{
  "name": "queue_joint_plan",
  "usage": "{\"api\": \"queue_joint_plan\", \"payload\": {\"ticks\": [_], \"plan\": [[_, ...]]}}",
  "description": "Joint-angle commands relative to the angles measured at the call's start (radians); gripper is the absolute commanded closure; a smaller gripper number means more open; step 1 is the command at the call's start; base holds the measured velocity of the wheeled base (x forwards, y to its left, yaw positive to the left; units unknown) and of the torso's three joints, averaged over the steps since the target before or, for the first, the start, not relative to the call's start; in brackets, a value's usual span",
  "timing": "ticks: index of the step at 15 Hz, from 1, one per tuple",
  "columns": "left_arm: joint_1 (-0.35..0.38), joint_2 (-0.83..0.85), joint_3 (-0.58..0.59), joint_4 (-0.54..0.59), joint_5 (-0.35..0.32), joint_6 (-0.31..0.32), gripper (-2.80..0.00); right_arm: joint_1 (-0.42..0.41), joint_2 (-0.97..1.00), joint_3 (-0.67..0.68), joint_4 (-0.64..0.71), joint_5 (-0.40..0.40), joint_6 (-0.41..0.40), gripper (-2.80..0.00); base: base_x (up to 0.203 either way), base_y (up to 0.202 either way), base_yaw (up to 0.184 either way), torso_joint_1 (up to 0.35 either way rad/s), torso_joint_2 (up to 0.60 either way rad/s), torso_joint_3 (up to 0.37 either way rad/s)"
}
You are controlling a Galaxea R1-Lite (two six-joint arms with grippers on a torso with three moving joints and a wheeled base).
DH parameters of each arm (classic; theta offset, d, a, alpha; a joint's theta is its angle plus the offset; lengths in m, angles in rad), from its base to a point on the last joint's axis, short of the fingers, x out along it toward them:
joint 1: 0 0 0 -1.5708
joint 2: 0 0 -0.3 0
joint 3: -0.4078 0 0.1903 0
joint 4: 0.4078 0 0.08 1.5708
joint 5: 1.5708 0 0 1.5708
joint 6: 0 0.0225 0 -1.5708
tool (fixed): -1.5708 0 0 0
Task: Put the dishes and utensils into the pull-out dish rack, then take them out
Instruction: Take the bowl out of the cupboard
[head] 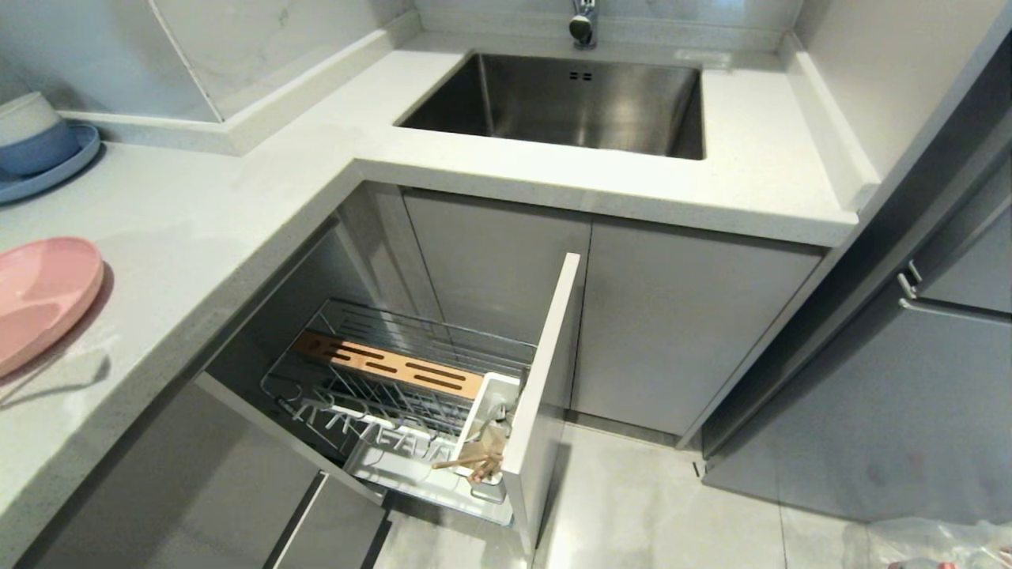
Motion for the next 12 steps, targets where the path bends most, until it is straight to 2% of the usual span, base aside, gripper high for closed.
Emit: {"api": "queue_joint_plan", "payload": {"ticks": [1, 2, 5, 7, 8, 9, 12], "plan": [[0.092, -0.016, -0.002, 0.055, -0.022, 0.144, 0.00, 0.000, 0.000, 0.000, 0.000, 0.001, -0.001, 0.00, 0.000, 0.000, 0.000, 0.000, 0.00, 0.000], [0.112, -0.010, -0.012, 0.111, -0.033, 0.210, 0.00, 0.000, 0.000, 0.000, 0.000, 0.000, 0.000, 0.00, 0.000, 0.000, 0.000, 0.000, 0.00, 0.000], [0.146, 0.044, -0.076, 0.251, -0.031, 0.328, 0.00, 0.000, 0.000, 0.000, 0.000, 0.001, -0.001, 0.00, 0.000, 0.000, 0.000, 0.000, 0.00, 0.000], [0.166, 0.096, -0.131, 0.315, -0.029, 0.359, 0.00, 0.000, 0.000, 0.000, 0.000, 0.001, -0.001, 0.00, 0.000, 0.000, 0.000, 0.000, 0.00, 0.000], [0.183, 0.124, -0.141, 0.339, -0.021, 0.398, 0.00, 0.000, 0.000, 0.000, 0.000, 0.001, -0.001, 0.00, 0.000, 0.000, 0.000, 0.000, 0.00, 0.000], [0.198, 0.148, -0.144, 0.354, 0.004, 0.440, 0.00, 0.000, 0.000, 0.000, 0.000, 0.001, -0.001, 0.00, 0.000, 0.000, 0.000, 0.000, 0.00, 0.000], [0.215, 0.223, -0.146, 0.420, 0.068, 0.488, 0.00, 0.000, 0.000, 0.000, 0.000, 0.000, -0.001, 0.00, 0.000, 0.000, 0.000, 0.000, 0.00, 0.000]]}}
